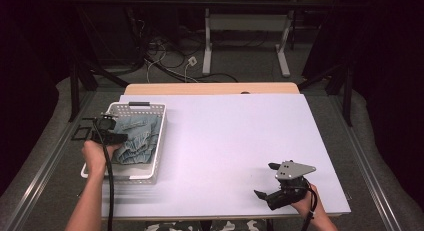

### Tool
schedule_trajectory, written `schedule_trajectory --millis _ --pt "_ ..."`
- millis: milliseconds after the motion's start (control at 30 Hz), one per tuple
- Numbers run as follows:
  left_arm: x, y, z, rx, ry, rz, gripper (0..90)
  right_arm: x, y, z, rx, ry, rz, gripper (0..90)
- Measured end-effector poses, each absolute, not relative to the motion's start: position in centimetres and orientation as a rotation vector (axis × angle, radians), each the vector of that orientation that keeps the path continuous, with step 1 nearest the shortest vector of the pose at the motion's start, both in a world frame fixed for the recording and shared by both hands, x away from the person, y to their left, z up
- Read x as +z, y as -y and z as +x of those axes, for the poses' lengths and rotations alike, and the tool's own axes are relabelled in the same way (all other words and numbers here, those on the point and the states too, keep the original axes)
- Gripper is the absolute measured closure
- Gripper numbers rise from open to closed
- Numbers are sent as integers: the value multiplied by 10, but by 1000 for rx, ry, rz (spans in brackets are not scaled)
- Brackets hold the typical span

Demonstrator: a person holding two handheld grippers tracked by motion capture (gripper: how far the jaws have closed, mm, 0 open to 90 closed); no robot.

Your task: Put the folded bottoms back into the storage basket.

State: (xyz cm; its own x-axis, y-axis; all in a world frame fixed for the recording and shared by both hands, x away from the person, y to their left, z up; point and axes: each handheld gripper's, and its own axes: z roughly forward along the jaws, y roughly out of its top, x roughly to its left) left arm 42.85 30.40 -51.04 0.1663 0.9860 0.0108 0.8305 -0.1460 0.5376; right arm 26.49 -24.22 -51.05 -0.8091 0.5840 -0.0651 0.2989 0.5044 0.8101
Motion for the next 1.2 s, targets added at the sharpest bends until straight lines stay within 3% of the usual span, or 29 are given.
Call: schedule_trajectory --millis 167,667,1200 --pt "-499 -303 425 480 -1697 2023 378 -510 242 265 1209 -2419 739 33" --pt "-479 -302 401 515 -1626 1916 96 -510 244 266 1211 -2417 747 32" --pt "-463 -281 370 551 -1499 1942 23 -509 243 265 1215 -2417 742 33"
